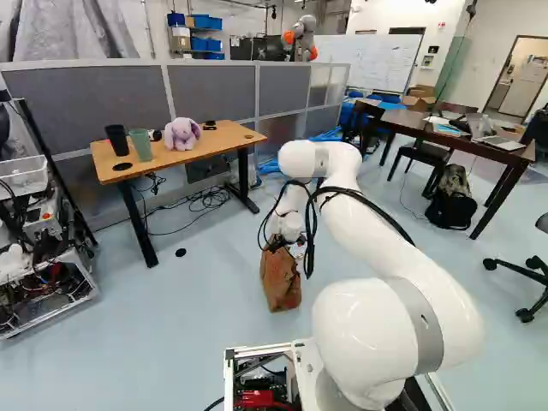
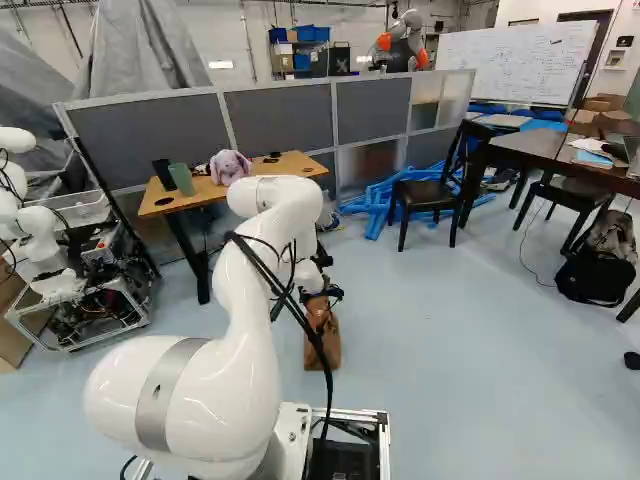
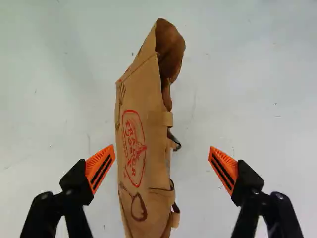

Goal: Pick up the bag on the ground and place it on the table

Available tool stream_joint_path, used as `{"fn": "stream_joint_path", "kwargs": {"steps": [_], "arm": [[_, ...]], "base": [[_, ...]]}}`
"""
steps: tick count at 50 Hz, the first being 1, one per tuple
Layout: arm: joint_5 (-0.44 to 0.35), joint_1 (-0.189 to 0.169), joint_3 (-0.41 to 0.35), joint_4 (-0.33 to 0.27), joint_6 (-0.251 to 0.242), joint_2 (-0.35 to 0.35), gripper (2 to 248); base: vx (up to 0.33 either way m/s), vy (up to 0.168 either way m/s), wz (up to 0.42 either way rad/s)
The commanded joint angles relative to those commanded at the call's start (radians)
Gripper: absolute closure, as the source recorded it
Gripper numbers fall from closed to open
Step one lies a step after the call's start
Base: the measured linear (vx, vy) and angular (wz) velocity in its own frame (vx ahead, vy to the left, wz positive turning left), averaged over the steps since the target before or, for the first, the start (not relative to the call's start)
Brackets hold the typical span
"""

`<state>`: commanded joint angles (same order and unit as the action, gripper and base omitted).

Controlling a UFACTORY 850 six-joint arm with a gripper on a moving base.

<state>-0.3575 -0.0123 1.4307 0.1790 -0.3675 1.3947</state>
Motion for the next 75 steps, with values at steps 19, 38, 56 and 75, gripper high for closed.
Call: {"fn": "stream_joint_path", "kwargs": {"steps": [19, 38, 56, 75], "arm": [[0.0, 0.0, 0.064, 0.0, 0.0, 0.07, 3], [0.0, 0.0, 0.131, 0.0, 0.0, 0.142, 3], [0.0, 0.0, 0.199, 0.0, 0.0, 0.211, 3], [0.0, 0.0, 0.237, 0.0, 0.0, 0.249, 31]], "base": [[0.0, 0.0, 0.0], [0.0, 0.0, 0.0], [0.0, 0.0, 0.0], [0.0, 0.0, 0.0]]}}
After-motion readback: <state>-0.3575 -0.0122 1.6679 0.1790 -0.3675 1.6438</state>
